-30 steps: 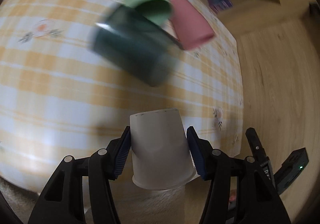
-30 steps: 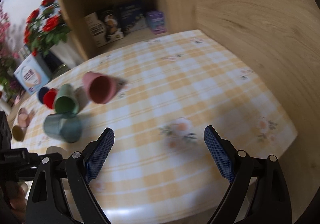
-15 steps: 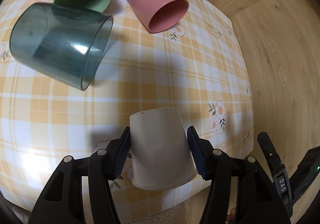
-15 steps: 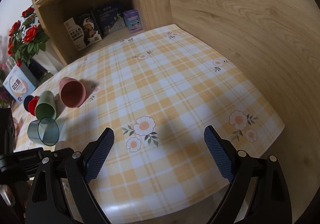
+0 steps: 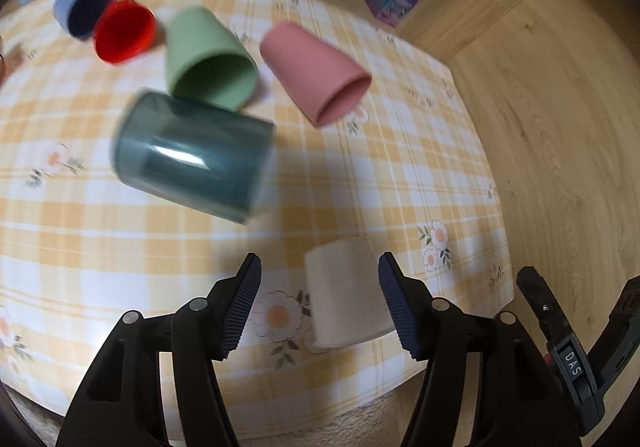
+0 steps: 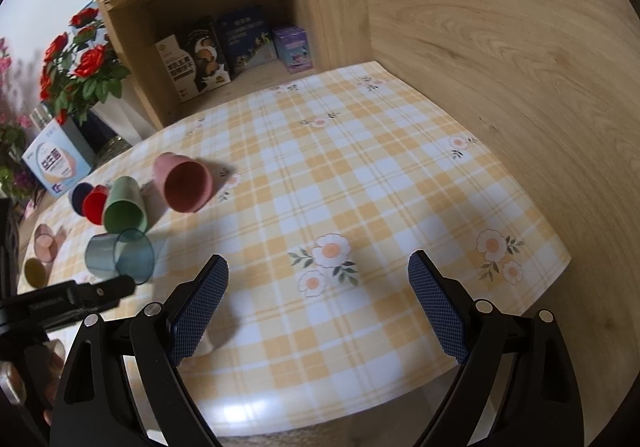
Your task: Flip cup upside down
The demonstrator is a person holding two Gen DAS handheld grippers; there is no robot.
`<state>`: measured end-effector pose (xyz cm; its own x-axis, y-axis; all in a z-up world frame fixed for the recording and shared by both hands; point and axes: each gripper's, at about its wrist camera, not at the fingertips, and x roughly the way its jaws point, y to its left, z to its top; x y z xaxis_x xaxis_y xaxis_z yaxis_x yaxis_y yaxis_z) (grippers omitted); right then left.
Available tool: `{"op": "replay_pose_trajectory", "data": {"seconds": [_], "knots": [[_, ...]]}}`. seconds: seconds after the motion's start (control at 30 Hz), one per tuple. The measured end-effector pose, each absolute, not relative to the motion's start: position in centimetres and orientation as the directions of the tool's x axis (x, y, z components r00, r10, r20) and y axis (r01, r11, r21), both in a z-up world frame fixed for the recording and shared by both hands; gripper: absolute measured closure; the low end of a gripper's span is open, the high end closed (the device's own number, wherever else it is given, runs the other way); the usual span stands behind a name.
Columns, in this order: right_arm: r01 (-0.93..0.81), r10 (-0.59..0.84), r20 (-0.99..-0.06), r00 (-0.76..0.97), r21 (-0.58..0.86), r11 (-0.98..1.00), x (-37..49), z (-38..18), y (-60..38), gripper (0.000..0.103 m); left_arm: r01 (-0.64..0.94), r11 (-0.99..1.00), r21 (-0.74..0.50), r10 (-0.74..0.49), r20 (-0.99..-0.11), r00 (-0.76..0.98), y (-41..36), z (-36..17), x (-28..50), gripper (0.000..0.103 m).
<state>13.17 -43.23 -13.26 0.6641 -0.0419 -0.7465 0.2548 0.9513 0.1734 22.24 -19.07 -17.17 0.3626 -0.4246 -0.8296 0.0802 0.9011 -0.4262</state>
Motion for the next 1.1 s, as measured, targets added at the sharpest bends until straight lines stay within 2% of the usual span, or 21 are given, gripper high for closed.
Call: {"op": "replay_pose_trajectory", "data": {"seconds": [0.27,0.53,0.63,0.83,1.0,1.1], "knots": [[0.194,-0.011,-0.744,0.668,0.16,0.968,12.9,-11.9,-39.9,0.015,0.123,0.942,-0.311,-0.33,-0.802,0.497,-14.8,-13.8,20.7,0.033],[0.13,0.039,-0.763,0.645,0.159,0.979,13.2,-11.2,-37.0,0.015,0.123,0.979,-0.165,-0.205,-0.722,0.661,-8.9,-10.7,18.5,0.011],[0.106,0.057,-0.774,0.631,0.159,0.982,13.5,-11.1,-36.3,0.015,0.101,0.988,-0.116,-0.153,-0.697,0.7,-6.6,-10.0,17.6,0.006],[0.052,0.115,-0.821,0.56,0.173,0.984,15.3,-11.4,-35.2,0.015,0.043,0.995,-0.088,-0.091,-0.674,0.734,-2.2,-9.6,16.3,0.006],[-0.039,0.253,-0.879,0.405,0.26,0.965,18.2,-13.1,-34.0,0.014,-0.028,0.995,-0.094,-0.041,-0.656,0.754,0.8,-9.7,15.0,0.006],[-0.093,0.282,-0.908,0.309,0.266,0.96,19.9,-14.5,-32.7,0.014,-0.059,0.993,-0.106,-0.025,-0.649,0.76,2.1,-9.8,14.4,0.006]]}}
